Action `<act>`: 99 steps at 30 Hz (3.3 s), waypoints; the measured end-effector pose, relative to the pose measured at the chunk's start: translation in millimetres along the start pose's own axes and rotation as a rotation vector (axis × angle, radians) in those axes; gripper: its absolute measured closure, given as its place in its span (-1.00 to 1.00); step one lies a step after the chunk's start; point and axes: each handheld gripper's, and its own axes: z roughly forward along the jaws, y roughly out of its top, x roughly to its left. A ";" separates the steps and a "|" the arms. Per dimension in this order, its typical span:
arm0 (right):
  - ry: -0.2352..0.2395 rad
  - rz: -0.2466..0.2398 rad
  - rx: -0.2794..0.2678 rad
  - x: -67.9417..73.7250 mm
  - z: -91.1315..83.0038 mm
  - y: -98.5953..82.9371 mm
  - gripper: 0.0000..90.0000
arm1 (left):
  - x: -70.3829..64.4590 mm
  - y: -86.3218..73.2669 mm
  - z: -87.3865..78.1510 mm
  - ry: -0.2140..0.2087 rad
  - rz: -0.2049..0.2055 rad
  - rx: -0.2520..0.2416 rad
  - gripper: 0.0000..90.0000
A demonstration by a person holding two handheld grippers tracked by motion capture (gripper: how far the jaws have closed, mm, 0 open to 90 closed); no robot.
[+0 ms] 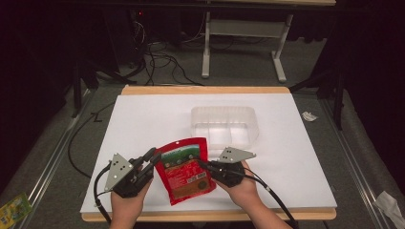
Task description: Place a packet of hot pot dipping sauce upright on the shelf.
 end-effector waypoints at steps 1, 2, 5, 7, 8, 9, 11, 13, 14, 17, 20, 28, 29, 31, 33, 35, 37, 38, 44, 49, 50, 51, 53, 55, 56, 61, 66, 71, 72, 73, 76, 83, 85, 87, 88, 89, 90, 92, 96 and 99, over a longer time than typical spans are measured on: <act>-0.002 -0.005 0.001 0.3 -0.1 0.1 1.00 | 1.8 -2.4 0.7 0.022 -0.011 0.010 0.37; -0.007 -0.010 0.002 0.9 -0.3 0.1 1.00 | 3.7 -6.6 1.9 0.053 -0.031 0.031 0.15; -0.016 -0.020 0.007 1.9 0.0 -1.1 1.00 | 9.7 -20.7 9.6 0.019 -0.113 0.118 -0.19; -0.012 -0.016 0.004 1.2 -0.5 -1.3 1.00 | 13.3 -32.9 18.8 -0.018 -0.163 0.203 -0.33; -0.013 -0.013 0.004 1.2 -0.9 -1.3 1.00 | 14.8 -38.1 22.9 -0.043 -0.193 0.232 -0.34; -0.013 -0.012 0.003 1.5 -1.2 -1.3 1.00 | 16.0 -42.1 26.2 -0.067 -0.217 0.257 -0.34; -0.012 -0.015 0.000 2.0 -1.6 -1.4 1.00 | 16.0 -47.2 30.9 -0.124 -0.258 0.284 -0.25; -0.011 -0.008 -0.004 2.8 -2.6 -1.5 1.00 | 14.0 -48.4 32.7 -0.180 -0.266 0.301 0.02; -0.010 -0.010 -0.006 2.7 -2.8 -1.6 1.00 | 12.9 -48.0 32.6 -0.193 -0.269 0.296 0.14; -0.013 -0.005 -0.006 1.7 -4.6 -2.5 1.00 | 13.5 -44.1 27.6 -0.197 -0.270 0.263 0.68; -0.002 0.014 -0.015 0.5 -8.3 -2.7 1.00 | 8.7 -36.6 24.0 -0.193 -0.222 0.230 0.93; -0.051 -0.013 -0.078 3.8 -38.9 3.8 1.00 | -17.7 -19.4 43.0 -0.178 -0.092 0.133 0.99; -0.064 -0.015 -0.086 2.3 -45.0 3.6 1.00 | -22.6 -18.5 47.7 -0.183 -0.071 0.119 0.99; -0.092 -0.007 -0.094 -1.5 -57.3 2.0 1.00 | -32.0 -19.2 56.7 -0.199 -0.039 0.105 0.99; -0.113 -0.002 -0.094 -6.5 -67.7 -1.7 1.00 | -39.3 -21.2 66.5 -0.220 -0.035 0.102 0.99; -0.129 0.007 -0.091 -10.4 -76.6 -8.6 1.00 | -47.3 -24.2 75.6 -0.233 -0.011 0.110 0.99; -0.143 0.008 -0.078 -13.0 -83.4 -16.7 1.00 | -53.6 -28.3 81.8 -0.247 0.025 0.125 0.99; -0.147 0.011 -0.072 -14.2 -85.9 -20.2 1.00 | -56.0 -30.4 83.3 -0.255 0.036 0.130 0.99; -0.143 0.027 -0.044 -16.7 -90.5 -33.8 0.97 | -63.5 -35.7 82.3 -0.267 0.085 0.124 0.99; -0.015 0.100 -0.036 -25.7 -85.7 -38.0 0.41 | -66.1 -34.8 78.3 -0.279 0.097 0.115 0.99; -0.014 0.106 -0.019 -26.8 -82.7 -39.5 0.34 | -66.2 -34.6 77.8 -0.280 0.099 0.116 0.99; -0.006 0.115 -0.009 -28.2 -79.7 -41.5 0.28 | -66.0 -34.4 77.4 -0.281 0.102 0.118 0.99; 0.017 0.127 0.018 -30.9 -73.6 -45.4 0.21 | -65.8 -34.6 76.9 -0.281 0.105 0.120 0.99; 0.041 0.133 0.037 -32.4 -67.6 -49.8 0.21 | -65.5 -34.7 76.5 -0.282 0.109 0.122 0.98; 0.048 0.133 0.040 -32.4 -66.2 -50.9 0.20 | -65.4 -34.5 76.4 -0.282 0.109 0.124 0.98; 0.045 0.122 0.043 -30.5 -63.7 -51.4 0.40 | -65.2 -34.3 76.7 -0.276 0.104 0.130 0.97; 0.055 0.104 0.059 -32.0 -63.0 -51.7 0.68 | -64.3 -34.3 77.0 -0.275 0.099 0.138 0.94; 0.056 0.062 0.077 -30.6 -63.1 -51.0 0.93 | -63.1 -34.4 76.8 -0.266 0.098 0.153 0.83; 0.058 0.062 0.078 -30.6 -63.0 -50.8 0.94 | -62.4 -34.4 76.7 -0.262 0.098 0.157 0.77; 0.058 0.065 0.080 -30.3 -63.2 -50.6 0.95 | -61.6 -34.6 76.5 -0.257 0.098 0.158 0.69; 0.053 0.066 0.083 -30.1 -63.0 -49.9 0.96 | -57.6 -36.2 75.4 -0.253 0.089 0.172 0.39; 0.045 0.098 0.084 -29.7 -63.9 -48.3 0.98 | -40.8 -39.1 65.7 -0.217 0.076 0.193 0.03; 0.045 0.096 0.074 -28.6 -65.4 -46.9 0.98 | -35.8 -39.6 63.6 -0.202 0.076 0.201 -0.03; 0.036 0.080 0.065 -26.5 -67.3 -44.6 0.98 | -30.6 -40.2 62.8 -0.194 0.063 0.213 -0.06; 0.031 0.078 0.059 -25.2 -68.2 -43.6 0.98 | -28.1 -40.6 62.4 -0.187 0.060 0.219 -0.07; 0.024 0.075 0.054 -24.5 -69.3 -42.8 0.98 | -25.6 -40.9 61.9 -0.182 0.055 0.225 -0.08; 0.018 0.072 0.049 -24.0 -70.6 -42.0 0.98 | -23.1 -41.4 61.4 -0.179 0.051 0.230 -0.09; 0.012 0.064 0.030 -23.7 -73.5 -40.5 0.98 | -18.7 -42.1 60.7 -0.181 0.033 0.243 -0.12; -0.008 0.052 0.001 -23.8 -79.6 -37.1 0.98 | -14.1 -44.8 57.0 -0.171 0.044 0.265 -0.12; -0.031 0.046 -0.013 -24.0 -83.7 -35.4 0.98 | -12.9 -45.8 53.7 -0.164 0.031 0.263 -0.13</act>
